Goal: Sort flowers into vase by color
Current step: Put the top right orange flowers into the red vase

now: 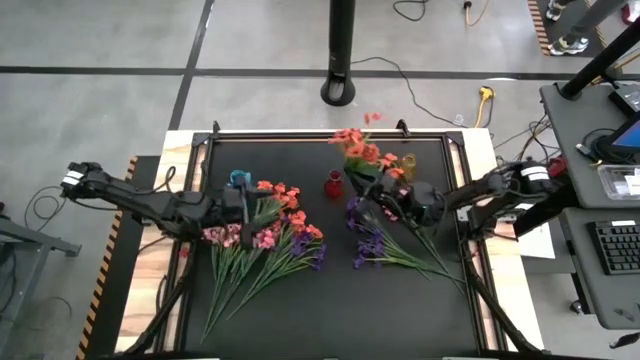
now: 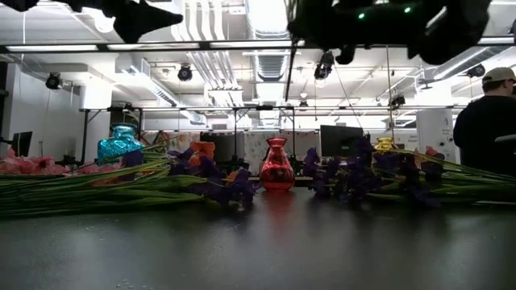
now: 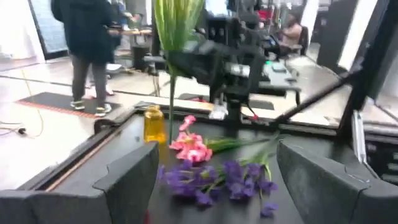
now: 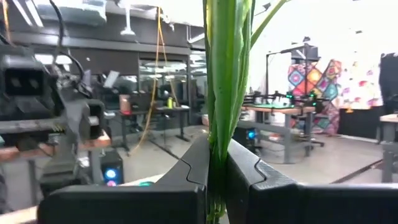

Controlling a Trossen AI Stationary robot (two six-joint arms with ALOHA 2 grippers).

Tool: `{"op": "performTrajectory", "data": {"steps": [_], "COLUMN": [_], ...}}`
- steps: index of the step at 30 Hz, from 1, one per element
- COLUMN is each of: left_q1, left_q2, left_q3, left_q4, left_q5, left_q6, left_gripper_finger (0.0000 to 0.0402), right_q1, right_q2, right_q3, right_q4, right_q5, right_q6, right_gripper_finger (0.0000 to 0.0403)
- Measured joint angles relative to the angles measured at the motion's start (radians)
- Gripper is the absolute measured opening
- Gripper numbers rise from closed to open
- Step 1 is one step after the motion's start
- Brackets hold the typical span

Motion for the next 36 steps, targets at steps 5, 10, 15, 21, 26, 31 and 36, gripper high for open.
{"op": "performTrajectory", "data": {"steps": [5, 10, 15, 21, 26, 31, 36], "left_q1": [0.0, 0.0, 0.0, 0.001, 0.001, 0.002, 0.002], "left_q2": [-0.053, -0.063, -0.054, -0.05, -0.05, -0.043, -0.038], "left_q3": [-0.023, -0.025, -0.022, -0.022, -0.022, -0.022, -0.021], "left_q4": [-0.007, -0.004, 0.0, -0.002, -0.001, -0.001, -0.001], "left_q5": [0.001, 0.0, 0.0, -0.01, -0.041, -0.071, -0.074], "left_q6": [-0.006, -0.018, -0.025, -0.026, -0.033, -0.034, -0.034], "left_gripper_finger": [0.0308, 0.0308, 0.0308, 0.0308, 0.0308, 0.0308, 0.0308], "right_q1": [-0.05, -0.084, -0.108, -0.136, -0.161, -0.169, -0.178], "right_q2": [0.066, 0.112, 0.141, 0.171, 0.197, 0.219, 0.213], "right_q3": [0.034, 0.058, 0.071, 0.072, 0.073, 0.073, 0.073], "right_q4": [0.003, 0.003, 0.003, 0.011, 0.025, 0.025, 0.024], "right_q5": [-0.005, -0.012, -0.015, -0.014, -0.016, -0.016, -0.018], "right_q6": [-0.005, -0.006, -0.017, -0.005, 0.043, 0.038, 0.037], "right_gripper_finger": [0.0018, 0.0018, 0.0018, 0.0018, 0.0018, 0.0018, 0.0018]}}
